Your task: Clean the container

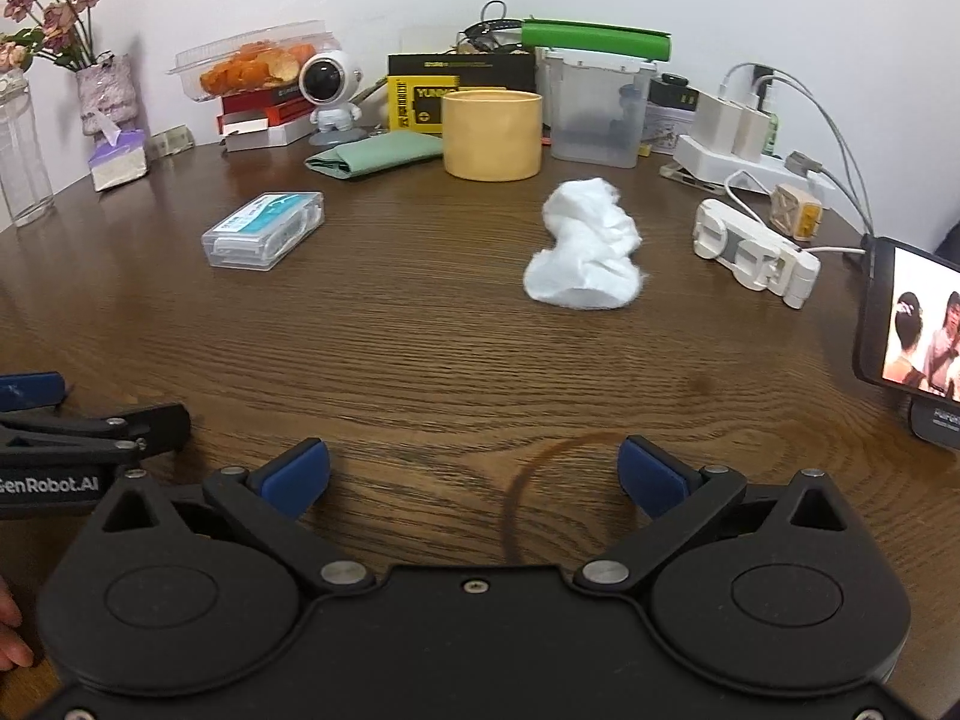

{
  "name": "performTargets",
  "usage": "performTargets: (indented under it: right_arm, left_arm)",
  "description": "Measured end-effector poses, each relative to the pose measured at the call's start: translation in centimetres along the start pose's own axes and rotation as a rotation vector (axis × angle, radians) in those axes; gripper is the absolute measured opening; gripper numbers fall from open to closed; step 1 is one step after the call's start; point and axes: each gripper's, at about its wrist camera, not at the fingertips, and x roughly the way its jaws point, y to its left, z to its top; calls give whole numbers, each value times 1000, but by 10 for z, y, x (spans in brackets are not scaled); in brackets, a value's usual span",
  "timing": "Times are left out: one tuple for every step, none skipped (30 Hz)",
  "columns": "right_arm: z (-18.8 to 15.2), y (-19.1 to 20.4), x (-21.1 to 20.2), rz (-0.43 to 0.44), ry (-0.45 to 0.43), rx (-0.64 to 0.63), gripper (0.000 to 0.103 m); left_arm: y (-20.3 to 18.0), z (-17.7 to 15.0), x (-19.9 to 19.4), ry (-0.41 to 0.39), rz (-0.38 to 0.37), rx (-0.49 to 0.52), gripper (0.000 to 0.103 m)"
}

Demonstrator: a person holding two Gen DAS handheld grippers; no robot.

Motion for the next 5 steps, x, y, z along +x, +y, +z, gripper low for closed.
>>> performTargets:
  right_arm:
    - [0, 0, 0, 2, 0, -1, 103]
    - [1, 1, 1, 4, 0, -2, 103]
    - [1, 1, 1, 6, 0, -3, 103]
    - [1, 1, 1, 7, 0, -4, 103]
    - [1, 2, 1, 8, 0, -5, 103]
  left_arm:
    - [0, 0, 0, 0, 0, -1, 103]
    - [0, 0, 0, 0, 1, -2, 103]
    - [1, 0, 0, 0, 1, -2, 103]
    - [1, 0, 0, 0, 0, -2, 103]
    - [1, 0, 1, 0, 0, -2, 103]
